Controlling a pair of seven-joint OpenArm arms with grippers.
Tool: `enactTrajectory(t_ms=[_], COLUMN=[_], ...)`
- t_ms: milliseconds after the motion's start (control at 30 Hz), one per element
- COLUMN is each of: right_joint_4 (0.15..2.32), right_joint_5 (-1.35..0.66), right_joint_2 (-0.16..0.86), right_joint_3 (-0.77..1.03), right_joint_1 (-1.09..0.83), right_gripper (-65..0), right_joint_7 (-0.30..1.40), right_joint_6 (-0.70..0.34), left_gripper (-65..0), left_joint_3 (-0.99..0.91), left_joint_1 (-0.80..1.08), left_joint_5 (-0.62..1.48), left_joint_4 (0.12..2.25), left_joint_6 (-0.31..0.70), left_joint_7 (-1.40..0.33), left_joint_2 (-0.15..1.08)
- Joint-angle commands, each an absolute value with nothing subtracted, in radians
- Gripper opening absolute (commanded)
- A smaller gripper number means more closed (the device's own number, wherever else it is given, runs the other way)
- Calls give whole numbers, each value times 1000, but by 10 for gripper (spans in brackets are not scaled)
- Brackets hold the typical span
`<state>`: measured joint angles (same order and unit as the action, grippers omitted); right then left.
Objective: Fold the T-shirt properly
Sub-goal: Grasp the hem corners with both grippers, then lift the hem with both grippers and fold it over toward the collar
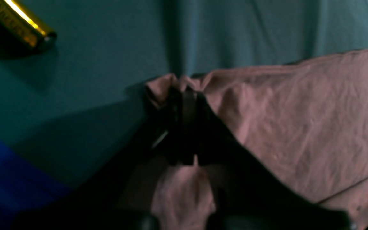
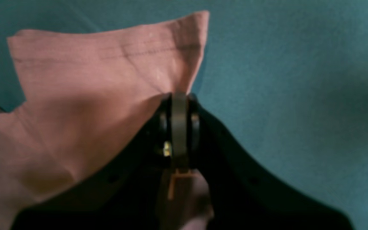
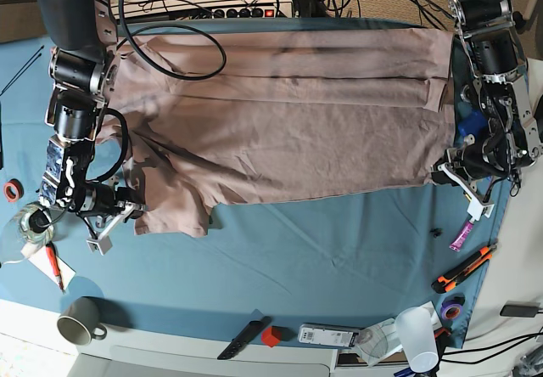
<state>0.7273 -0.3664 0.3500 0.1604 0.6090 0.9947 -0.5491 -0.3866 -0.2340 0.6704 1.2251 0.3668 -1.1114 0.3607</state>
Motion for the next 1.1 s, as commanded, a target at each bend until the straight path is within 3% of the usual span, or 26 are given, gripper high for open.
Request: enactTrajectory(t_ms=[0,433,733,867,1067], right_joint_4=[762,1021,1145,1221,1322], right_joint_5=[-347,-384,-518,-561,-590], right_joint_2=[366,374,456,465,463], right_joint_3=[159,159,159,159,219], right_joint_1=[628,626,616,578,464], right_gripper=[-650,-650,-650,-650,-650], right_joint_7=[1008,1021,1135,1198,1223], right_joint_6=[-545,-545,-545,-545,-545], left_gripper=[-650,-650,-650,-650,-650], left_joint_3=[-382,-382,-383,-383,-383], left_joint_1=[-264,-424,-407,-407,-358], left_joint_5=[698,787,931,1090,1157], left_joint_4=[1234,1248,1262,1262,1262], left_joint_6=[367,364,405,474,473], left_joint_7=[-1134,-1321,-1382,-1396,-1396], left_joint_2=[368,403,508,519,519])
